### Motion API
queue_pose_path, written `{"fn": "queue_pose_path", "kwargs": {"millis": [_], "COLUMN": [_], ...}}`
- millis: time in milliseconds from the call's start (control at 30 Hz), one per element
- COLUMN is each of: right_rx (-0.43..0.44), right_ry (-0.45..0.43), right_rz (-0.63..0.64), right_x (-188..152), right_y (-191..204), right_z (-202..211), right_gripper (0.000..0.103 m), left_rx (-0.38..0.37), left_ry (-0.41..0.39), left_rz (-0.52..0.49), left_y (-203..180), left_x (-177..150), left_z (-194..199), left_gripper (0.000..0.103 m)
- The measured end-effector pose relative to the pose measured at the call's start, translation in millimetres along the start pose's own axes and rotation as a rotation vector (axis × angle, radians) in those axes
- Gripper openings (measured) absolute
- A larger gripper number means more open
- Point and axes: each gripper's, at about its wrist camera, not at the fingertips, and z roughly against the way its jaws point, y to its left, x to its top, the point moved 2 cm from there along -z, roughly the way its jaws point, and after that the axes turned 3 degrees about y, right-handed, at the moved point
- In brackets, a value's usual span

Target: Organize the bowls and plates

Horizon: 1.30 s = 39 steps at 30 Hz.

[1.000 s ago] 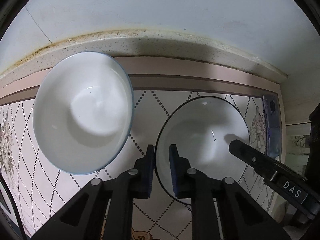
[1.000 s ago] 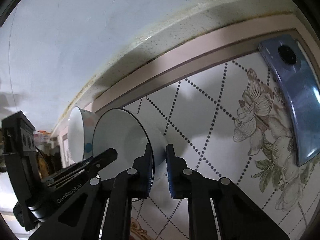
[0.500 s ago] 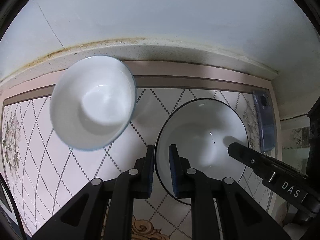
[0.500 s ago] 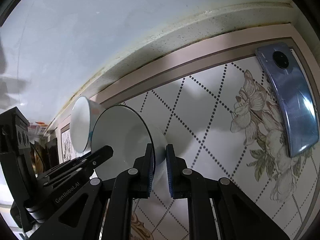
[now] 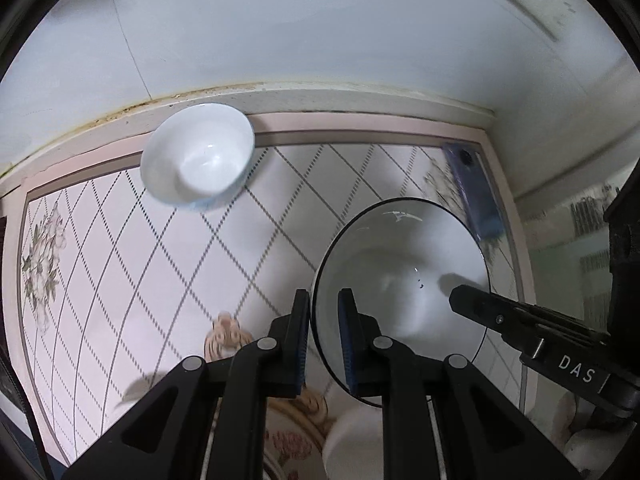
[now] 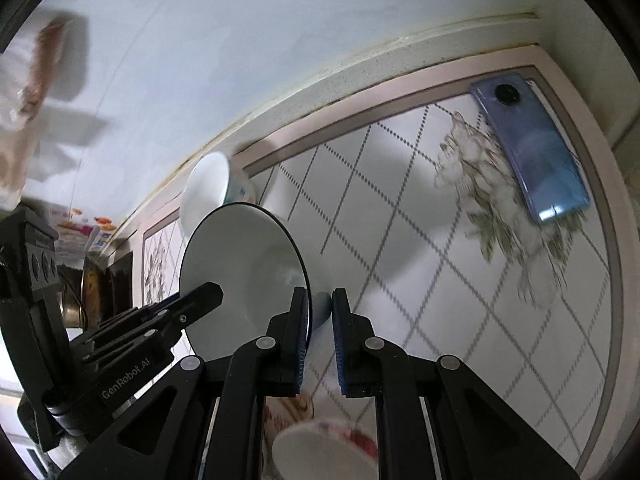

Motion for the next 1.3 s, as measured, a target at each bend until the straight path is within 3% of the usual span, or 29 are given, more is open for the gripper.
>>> {"fn": "queue_pose_path", "kwargs": {"millis": [300,533,967,1300], "right_rx": [0.005,0.007,-0.014,-0.033], "right_ry": [-0.004,0.029,0.096,0.128], "right_rz": [-0.011,-0.029,-0.064,-0.052], "right_x": [-78.2,-127.3,-152.1,-156.2], "right_y": [-5.2,-16.3,-42.1,-45.0], "right_z": [40.1,39.3,7.3,-8.3], "right_gripper": [0.014,0.014,0.014,0.014], "left_rx": [-0.042,-0.037,0.016,0.069], "left_ry": [0.000,0.043,0.137,0.159], "left_rz": [-0.045,-0.066,-0.109,-0.130], "left_y": [-18.4,-21.1,-25.9,-25.9], "left_x": [-59.0,-93.7,-120.5,-126.8], "left_z": [26.3,19.3,-18.4,-32.8], "left_gripper": [0.012,0.012,0.012,0.012]}}
